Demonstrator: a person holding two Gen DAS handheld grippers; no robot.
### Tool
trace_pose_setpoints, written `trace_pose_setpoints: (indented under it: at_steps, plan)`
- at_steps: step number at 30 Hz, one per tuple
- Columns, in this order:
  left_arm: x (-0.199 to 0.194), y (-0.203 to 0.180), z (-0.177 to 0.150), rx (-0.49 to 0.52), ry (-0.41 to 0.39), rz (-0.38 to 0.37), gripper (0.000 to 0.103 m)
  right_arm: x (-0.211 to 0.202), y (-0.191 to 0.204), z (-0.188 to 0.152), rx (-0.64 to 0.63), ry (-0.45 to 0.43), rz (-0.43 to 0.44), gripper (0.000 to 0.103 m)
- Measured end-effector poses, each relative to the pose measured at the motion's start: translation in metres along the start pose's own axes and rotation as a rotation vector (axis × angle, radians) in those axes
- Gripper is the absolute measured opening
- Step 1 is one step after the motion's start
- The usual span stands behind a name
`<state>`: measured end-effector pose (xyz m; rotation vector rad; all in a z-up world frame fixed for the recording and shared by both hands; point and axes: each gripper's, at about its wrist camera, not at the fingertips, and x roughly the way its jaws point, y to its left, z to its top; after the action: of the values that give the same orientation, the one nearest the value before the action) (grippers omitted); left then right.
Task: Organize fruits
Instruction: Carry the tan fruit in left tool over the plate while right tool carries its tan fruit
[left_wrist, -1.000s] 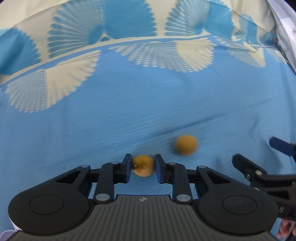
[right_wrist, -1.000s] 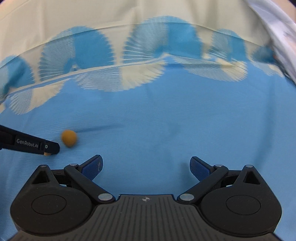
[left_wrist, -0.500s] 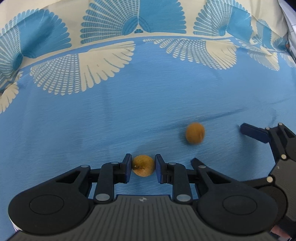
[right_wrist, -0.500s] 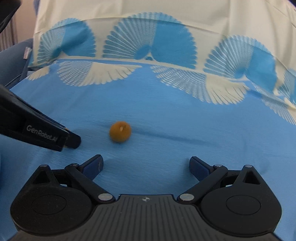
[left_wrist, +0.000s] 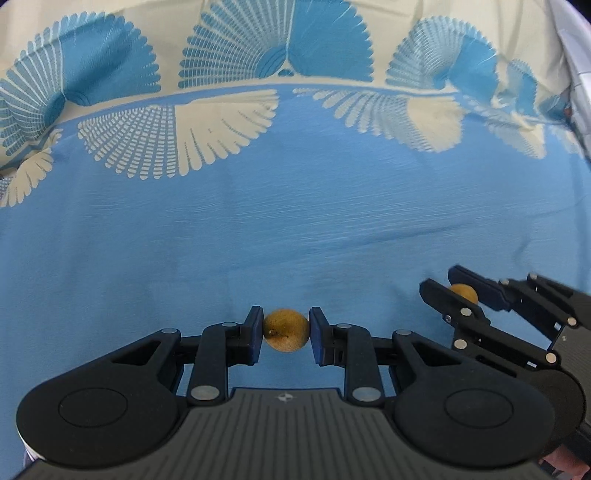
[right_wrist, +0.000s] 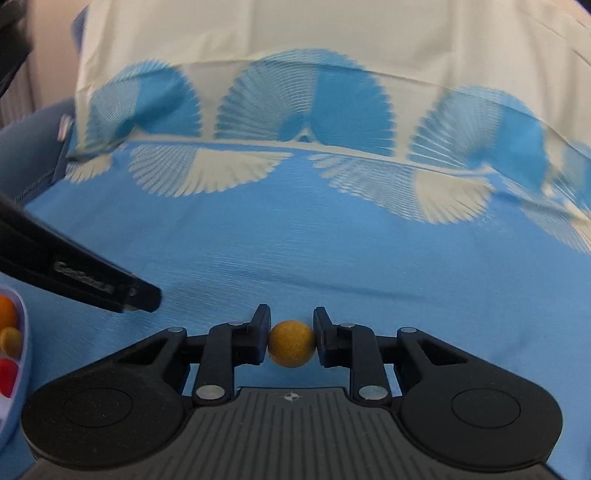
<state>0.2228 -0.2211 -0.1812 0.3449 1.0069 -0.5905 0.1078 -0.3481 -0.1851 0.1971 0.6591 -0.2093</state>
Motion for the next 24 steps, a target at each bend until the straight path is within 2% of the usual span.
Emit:
trace_pose_setpoints:
  at_steps: [6,10,16,24]
  plan:
    - [-0.053,-0.012,-0.017,-0.018,-0.018,-0.006,0.029,-0.047,-0.008,-0.009,0.020,0.009,-0.040,0.026]
    - [-0.094,-0.011,-0.037,-0.028,-0.030,0.007,0.029,-0.085,0.003,-0.010,0.022,0.000,-0.025,0.026]
    - [-0.156,0.010,-0.079,-0.072,-0.043,0.072,0.029,-0.142,0.047,-0.007,0.009,-0.015,0.059,0.026]
    - [-0.227,0.065,-0.130,-0.159,-0.082,0.165,0.029,-0.193,0.120,0.003,-0.050,-0.047,0.181,0.027]
